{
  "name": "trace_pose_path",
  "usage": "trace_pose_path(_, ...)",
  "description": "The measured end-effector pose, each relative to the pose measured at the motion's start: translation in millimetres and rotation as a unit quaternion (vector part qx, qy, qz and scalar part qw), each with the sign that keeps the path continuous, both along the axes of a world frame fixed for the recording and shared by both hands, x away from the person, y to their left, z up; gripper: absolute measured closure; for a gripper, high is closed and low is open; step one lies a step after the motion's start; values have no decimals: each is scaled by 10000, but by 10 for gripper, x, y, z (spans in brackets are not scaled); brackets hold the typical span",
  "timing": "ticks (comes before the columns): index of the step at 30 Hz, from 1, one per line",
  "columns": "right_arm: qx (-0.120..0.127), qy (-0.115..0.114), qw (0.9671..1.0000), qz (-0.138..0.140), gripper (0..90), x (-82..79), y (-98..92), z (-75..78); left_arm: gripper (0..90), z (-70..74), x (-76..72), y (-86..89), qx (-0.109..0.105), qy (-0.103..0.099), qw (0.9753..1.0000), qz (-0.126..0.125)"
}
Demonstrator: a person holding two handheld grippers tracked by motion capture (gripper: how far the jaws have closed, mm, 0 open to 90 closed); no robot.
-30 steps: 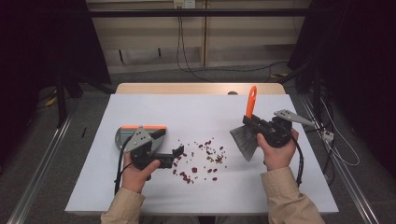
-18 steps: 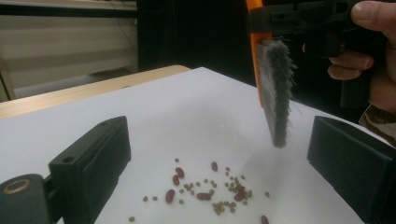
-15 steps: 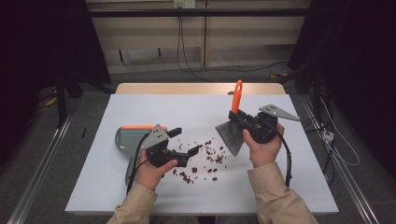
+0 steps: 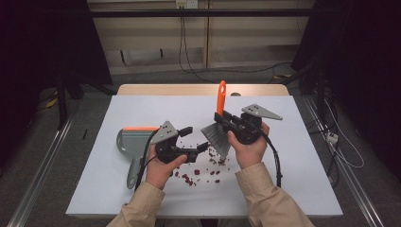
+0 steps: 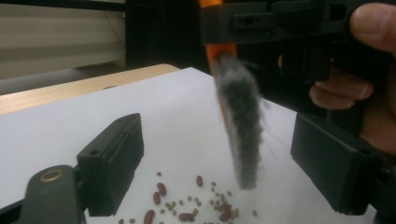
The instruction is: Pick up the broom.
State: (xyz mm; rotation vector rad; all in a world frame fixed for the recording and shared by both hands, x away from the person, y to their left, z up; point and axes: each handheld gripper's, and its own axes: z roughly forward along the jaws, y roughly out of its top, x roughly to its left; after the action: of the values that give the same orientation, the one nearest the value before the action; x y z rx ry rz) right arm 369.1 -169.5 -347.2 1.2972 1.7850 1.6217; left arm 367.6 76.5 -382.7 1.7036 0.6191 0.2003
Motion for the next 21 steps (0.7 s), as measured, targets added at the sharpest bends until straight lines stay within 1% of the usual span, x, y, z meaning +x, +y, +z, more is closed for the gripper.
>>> trace_pose_path(1,-7,-3,10000,19,719,6,31,-4,188,9,5,-14,-24,31,10000,4)
trace_pose_path(2,-5,-22,10000,29,718,10,61,-8,202,18,15,-17,-1,32,10000,13)
trace_pose_path(4,-24,-17,10000,81,718,20,122,-18,231,21,46,-12,-60,79,9999,29)
trace_pose_path(6,-56,-14,9999,105,718,29,172,-32,274,18,63,-5,-35,102,9999,96)
trace_pose_path(7,-52,4,9999,114,718,32,194,-38,315,15,71,0,-32,114,9999,109)
trace_pose_path(8,-41,1,9999,133,718,38,211,-47,355,13,75,7,-16,137,9998,115)
trace_pose_path(10,-34,26,9999,154,718,44,244,-60,392,12,82,13,-53,171,9998,75)
trace_pose_path(14,-55,21,9998,198,718,46,309,-80,480,21,77,25,-94,213,9996,132)
trace_pose_path(17,-8,44,9997,261,717,43,341,-91,526,22,80,31,-102,241,9996,137)
trace_pose_path(18,-2,27,9996,285,717,38,351,-91,541,15,85,31,-128,284,9994,120)
trace_pose_path(21,-36,-10,9994,352,717,26,377,-88,586,6,96,41,-123,315,9994,113)
